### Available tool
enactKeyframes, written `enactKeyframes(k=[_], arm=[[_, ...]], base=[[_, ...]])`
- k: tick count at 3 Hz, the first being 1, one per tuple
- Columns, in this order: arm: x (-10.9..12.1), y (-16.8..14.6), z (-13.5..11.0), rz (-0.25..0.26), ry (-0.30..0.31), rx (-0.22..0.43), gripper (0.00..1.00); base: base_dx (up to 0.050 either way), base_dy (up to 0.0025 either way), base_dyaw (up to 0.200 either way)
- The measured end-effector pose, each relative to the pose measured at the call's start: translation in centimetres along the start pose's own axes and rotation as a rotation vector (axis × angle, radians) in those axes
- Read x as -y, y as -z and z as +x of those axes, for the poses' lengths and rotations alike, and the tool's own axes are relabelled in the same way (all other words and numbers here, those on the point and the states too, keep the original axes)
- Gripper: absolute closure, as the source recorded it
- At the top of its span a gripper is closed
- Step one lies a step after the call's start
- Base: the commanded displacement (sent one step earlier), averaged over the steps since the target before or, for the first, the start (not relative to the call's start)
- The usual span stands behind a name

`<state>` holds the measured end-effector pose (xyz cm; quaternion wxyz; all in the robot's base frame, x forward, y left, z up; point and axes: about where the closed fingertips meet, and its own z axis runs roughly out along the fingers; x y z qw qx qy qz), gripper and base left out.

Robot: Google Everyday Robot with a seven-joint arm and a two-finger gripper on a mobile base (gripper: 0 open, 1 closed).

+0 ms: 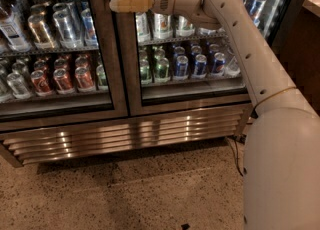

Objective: Open right fridge door

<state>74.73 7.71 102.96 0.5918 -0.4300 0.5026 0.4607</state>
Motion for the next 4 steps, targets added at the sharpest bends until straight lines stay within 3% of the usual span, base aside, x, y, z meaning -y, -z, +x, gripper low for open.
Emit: enactKeyframes(k=[1, 4], arm=[[-0.10, -0.32, 1.42, -0.013, -0.024, -0.017, 0.00], [0.21, -0.97, 0.53, -0.034, 0.002, -0.026, 0.00]], base=[[0.000, 0.00000, 0.000], [0.000, 0.00000, 0.000]])
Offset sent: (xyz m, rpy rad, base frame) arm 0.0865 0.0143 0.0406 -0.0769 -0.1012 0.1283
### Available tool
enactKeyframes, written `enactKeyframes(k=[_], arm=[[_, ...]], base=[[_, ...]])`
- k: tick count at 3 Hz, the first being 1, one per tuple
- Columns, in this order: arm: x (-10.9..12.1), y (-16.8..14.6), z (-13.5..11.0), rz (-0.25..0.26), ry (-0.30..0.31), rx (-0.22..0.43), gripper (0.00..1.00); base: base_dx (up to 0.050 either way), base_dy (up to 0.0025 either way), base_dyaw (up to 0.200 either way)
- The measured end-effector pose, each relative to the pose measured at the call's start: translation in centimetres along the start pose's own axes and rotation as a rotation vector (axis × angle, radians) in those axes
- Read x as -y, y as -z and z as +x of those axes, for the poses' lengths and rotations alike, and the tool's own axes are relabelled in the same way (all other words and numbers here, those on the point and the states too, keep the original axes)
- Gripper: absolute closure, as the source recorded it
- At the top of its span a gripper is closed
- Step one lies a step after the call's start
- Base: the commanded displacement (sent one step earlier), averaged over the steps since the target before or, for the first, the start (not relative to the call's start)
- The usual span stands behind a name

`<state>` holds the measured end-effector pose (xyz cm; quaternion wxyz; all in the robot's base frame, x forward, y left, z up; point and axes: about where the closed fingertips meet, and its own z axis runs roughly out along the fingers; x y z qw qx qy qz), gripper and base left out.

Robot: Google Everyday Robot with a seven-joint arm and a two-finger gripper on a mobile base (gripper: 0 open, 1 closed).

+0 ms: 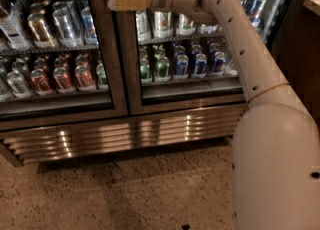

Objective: Open right fridge door

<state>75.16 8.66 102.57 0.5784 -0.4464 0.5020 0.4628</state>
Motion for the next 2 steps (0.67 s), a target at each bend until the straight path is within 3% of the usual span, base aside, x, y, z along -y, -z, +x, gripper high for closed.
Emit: enactKeyframes(k=[2], arm=[[-0.25, -0.11, -0.31, -0.008, 0.008, -0.004, 0.00]], base=[[0.000, 0.00000, 0.000]])
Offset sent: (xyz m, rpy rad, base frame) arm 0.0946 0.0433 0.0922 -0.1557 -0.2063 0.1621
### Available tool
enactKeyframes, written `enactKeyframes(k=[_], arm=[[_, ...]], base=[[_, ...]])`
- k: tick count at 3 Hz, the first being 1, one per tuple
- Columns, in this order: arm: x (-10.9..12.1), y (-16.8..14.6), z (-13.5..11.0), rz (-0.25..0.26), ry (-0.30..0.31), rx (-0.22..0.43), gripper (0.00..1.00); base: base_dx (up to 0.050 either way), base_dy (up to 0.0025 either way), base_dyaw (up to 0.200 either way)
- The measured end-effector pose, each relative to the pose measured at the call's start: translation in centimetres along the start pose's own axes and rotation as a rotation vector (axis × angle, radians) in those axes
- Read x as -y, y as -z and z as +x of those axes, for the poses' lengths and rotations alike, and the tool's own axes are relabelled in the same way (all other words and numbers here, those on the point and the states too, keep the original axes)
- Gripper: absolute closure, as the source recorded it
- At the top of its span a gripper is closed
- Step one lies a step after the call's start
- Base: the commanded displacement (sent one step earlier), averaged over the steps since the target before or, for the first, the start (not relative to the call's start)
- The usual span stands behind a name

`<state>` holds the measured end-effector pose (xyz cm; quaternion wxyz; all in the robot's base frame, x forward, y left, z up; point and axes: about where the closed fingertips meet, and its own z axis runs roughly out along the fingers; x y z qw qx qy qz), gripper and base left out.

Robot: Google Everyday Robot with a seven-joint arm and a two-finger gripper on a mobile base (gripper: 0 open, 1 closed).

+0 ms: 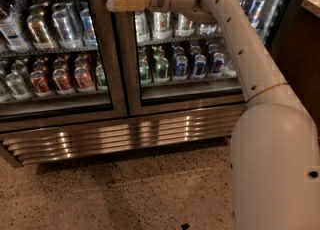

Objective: Open right fridge door

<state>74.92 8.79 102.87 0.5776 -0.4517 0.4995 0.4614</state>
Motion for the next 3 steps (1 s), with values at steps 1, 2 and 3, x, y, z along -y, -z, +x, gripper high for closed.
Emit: enactKeyframes(k=[1, 2, 3], arm=[[-0.25, -0.04, 0.96, -0.007, -0.014, -0.018, 0.00], [-0.57, -0.04, 0.84, -0.007, -0.014, -0.018, 0.00], [-0.62, -0.11, 0.78, -0.007, -0.012, -0.018, 0.00]], base=[[0.000, 0.00000, 0.000], [0.000, 0.00000, 0.000], [0.000, 0.00000, 0.000]])
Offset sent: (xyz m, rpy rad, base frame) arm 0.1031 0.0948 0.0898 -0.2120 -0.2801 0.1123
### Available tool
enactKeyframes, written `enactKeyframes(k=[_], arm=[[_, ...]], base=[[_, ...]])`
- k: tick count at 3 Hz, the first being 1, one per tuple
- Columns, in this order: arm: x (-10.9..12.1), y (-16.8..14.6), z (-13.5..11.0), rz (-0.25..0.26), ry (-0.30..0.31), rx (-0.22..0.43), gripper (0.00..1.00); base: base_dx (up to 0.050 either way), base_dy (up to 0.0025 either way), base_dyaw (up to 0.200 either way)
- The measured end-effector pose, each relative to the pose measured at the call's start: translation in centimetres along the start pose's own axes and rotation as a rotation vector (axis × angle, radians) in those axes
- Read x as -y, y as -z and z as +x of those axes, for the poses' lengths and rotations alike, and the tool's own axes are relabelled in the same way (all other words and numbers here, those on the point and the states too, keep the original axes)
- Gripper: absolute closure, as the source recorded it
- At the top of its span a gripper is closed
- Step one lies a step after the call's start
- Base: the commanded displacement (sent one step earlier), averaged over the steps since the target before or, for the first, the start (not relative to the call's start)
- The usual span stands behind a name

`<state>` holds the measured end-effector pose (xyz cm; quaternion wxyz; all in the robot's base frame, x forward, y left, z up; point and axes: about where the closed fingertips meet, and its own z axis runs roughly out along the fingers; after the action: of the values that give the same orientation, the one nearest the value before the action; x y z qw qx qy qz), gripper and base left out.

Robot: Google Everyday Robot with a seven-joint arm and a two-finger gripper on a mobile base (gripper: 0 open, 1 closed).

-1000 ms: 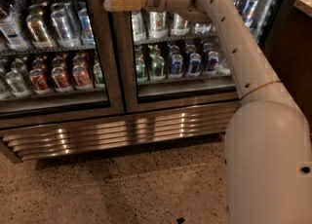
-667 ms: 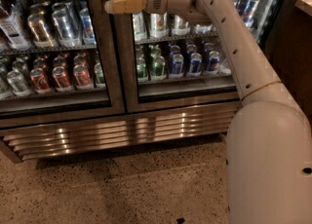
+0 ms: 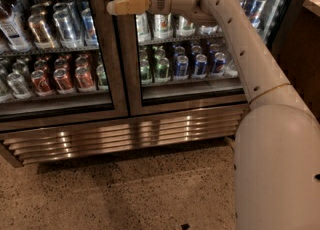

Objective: Open right fridge door

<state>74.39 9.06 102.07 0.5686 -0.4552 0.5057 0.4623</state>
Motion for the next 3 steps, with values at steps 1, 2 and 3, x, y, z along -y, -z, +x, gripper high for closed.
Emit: enactKeyframes(k=[1, 2, 3], arm=[[-0.02, -0.19, -0.30, -0.002, 0.010, -0.002, 0.00], [-0.02, -0.19, -0.30, -0.002, 0.010, -0.002, 0.19], [-0.02, -0.19, -0.30, -0.002, 0.010, -0.002, 0.43]], base=[[0.000, 0.00000, 0.000], [0.000, 0.00000, 0.000], [0.000, 0.00000, 0.000]])
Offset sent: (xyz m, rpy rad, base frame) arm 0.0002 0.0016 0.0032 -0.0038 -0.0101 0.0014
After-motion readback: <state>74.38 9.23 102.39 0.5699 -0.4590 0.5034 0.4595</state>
